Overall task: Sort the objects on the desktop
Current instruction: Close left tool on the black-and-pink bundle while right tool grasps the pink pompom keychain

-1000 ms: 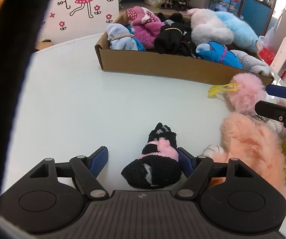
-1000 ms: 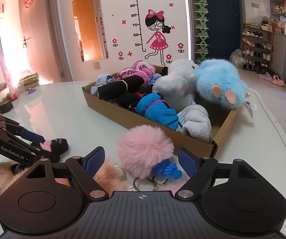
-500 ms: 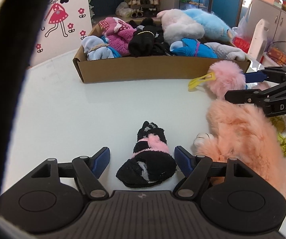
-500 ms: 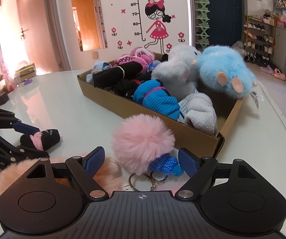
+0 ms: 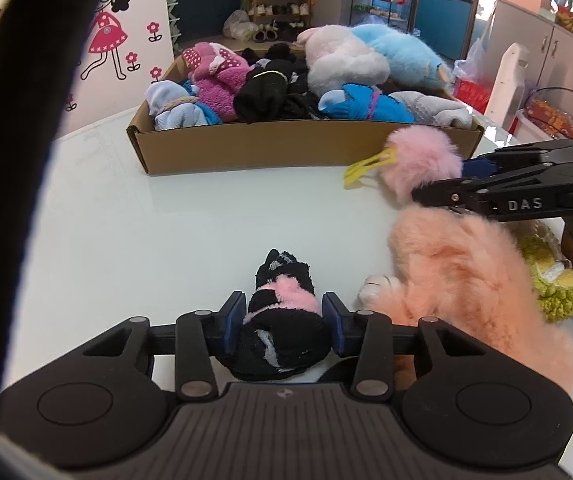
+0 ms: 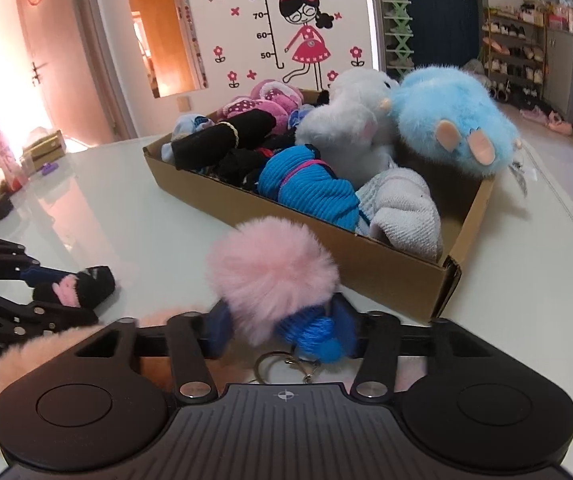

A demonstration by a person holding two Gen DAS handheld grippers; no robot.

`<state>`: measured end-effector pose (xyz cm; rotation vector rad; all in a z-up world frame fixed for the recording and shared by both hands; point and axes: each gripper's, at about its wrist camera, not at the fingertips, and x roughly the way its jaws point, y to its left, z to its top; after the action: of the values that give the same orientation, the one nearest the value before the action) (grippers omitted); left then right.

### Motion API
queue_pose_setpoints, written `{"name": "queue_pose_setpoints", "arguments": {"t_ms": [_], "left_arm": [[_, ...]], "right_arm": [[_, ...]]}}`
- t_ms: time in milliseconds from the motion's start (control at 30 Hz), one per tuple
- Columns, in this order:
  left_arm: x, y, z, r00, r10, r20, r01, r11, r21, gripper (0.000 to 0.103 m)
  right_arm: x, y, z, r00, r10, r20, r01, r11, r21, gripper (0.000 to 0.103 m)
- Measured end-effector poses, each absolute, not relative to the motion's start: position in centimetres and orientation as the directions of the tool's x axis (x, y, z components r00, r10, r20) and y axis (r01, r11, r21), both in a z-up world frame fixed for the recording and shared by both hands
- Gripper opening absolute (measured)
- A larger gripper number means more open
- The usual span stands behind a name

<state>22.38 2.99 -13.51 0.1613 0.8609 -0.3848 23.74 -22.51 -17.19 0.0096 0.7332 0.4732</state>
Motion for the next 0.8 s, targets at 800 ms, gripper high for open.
{"name": "queue_pose_setpoints", "arguments": {"t_ms": [800], "left_arm": [[21.6,3.9,-11.8,0.630,-0.302,-0.715,0.347,0.934,-0.088,0.035]], "right_arm": [[21.8,-23.5,-15.4,0.692,0.503,-0.519,-0.450,0.861,0.235,0.026]]}}
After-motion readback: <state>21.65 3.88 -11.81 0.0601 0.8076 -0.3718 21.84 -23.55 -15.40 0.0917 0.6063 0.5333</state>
